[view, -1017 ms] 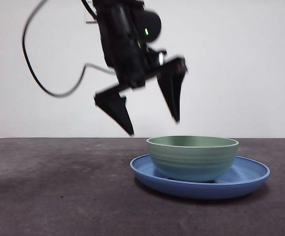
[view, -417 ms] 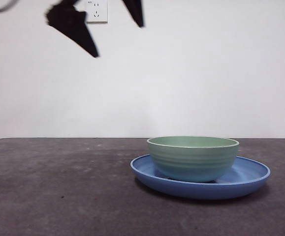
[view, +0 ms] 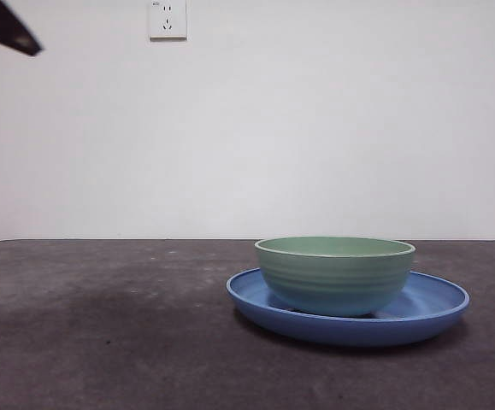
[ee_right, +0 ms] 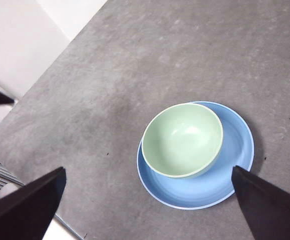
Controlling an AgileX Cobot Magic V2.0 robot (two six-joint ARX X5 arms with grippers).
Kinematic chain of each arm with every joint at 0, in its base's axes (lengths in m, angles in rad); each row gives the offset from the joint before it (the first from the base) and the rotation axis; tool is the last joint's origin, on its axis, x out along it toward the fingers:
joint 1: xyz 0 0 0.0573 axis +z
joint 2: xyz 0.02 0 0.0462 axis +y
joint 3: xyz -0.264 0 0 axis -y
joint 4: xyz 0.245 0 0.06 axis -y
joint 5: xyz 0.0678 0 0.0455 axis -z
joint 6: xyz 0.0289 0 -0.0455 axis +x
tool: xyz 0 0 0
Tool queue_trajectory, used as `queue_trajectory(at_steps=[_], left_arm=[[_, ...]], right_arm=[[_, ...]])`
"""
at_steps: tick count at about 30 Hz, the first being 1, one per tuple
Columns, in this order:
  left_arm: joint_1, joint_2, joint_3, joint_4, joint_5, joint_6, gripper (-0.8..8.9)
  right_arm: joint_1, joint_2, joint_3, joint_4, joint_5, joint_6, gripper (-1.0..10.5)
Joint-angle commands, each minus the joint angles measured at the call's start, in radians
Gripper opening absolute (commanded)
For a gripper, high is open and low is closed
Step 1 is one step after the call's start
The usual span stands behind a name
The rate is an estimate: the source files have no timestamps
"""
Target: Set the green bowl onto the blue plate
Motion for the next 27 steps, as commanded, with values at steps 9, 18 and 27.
queue_trajectory(at_steps=[9,18,27], left_arm=[[-0.003,-0.174,-0.014,-0.076,0.063,0.011,6.53],[-0.003,-0.185,-0.014,-0.113,0.063,0.011,6.54],[-0.003,-0.185,-0.013,-0.106,0.063,0.011,6.54]], right_arm=[[0.003,0.048,0.016,-0.084,0.0,0.004,6.4],[0.003,0.271,0.016,-0.1,0.0,-0.002,6.4],[0.002,0.561,0.016,0.087,0.002,-0.013,6.2]])
